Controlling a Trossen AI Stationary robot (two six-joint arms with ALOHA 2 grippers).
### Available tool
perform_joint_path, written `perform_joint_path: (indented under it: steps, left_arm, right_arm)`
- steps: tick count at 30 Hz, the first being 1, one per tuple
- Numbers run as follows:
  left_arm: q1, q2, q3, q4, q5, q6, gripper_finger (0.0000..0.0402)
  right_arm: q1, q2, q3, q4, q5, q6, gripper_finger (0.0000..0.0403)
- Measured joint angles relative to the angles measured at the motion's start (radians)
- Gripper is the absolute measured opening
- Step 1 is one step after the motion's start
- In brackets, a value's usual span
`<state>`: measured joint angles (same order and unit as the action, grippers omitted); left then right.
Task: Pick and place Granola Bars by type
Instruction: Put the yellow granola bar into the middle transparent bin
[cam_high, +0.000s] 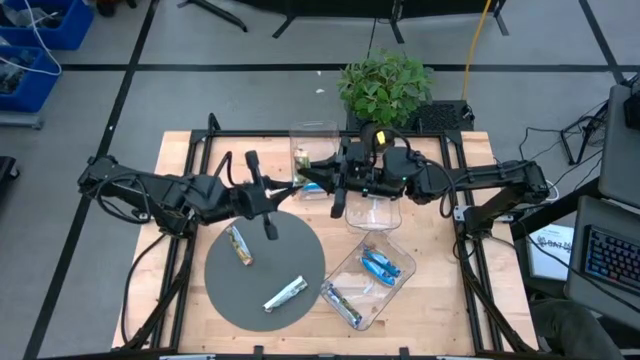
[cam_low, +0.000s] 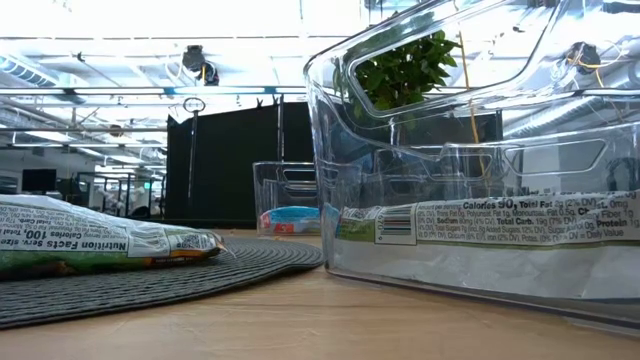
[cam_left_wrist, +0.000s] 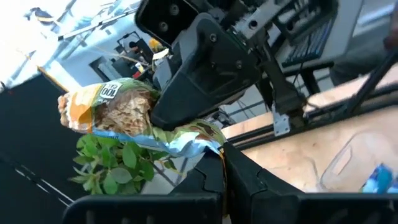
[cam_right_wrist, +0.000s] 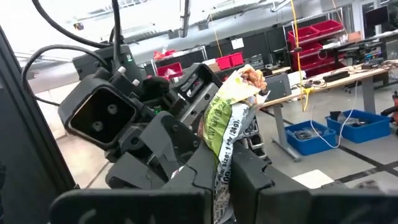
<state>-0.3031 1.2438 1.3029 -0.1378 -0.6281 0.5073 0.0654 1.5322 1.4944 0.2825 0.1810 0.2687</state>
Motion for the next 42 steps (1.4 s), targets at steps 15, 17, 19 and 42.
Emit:
perform_joint_path:
  steps: [15,17,19,42]
  left_arm:
    - [0.011,0.000,0.000,0.033,-0.068,-0.246,0.0220]
    - [0.019,0.000,0.000,0.032,-0.068,-0.290,0.0259]
    - [0.027,0.000,0.000,0.030,-0.068,-0.326,0.0297]
    - [0.153,-0.143,0.001,-0.248,-0.053,-0.612,0.0388]
  right_arm:
    - [0.002,-0.085,0.000,-0.082,-0.002,-0.055,0.0009]
    - [0.002,-0.096,0.000,-0.099,-0.002,-0.065,0.0008]
    - [0.002,-0.106,0.000,-0.125,0.002,-0.074,0.0008]
    - [-0.107,-0.312,0.000,-0.712,0.084,-0.345,0.0005]
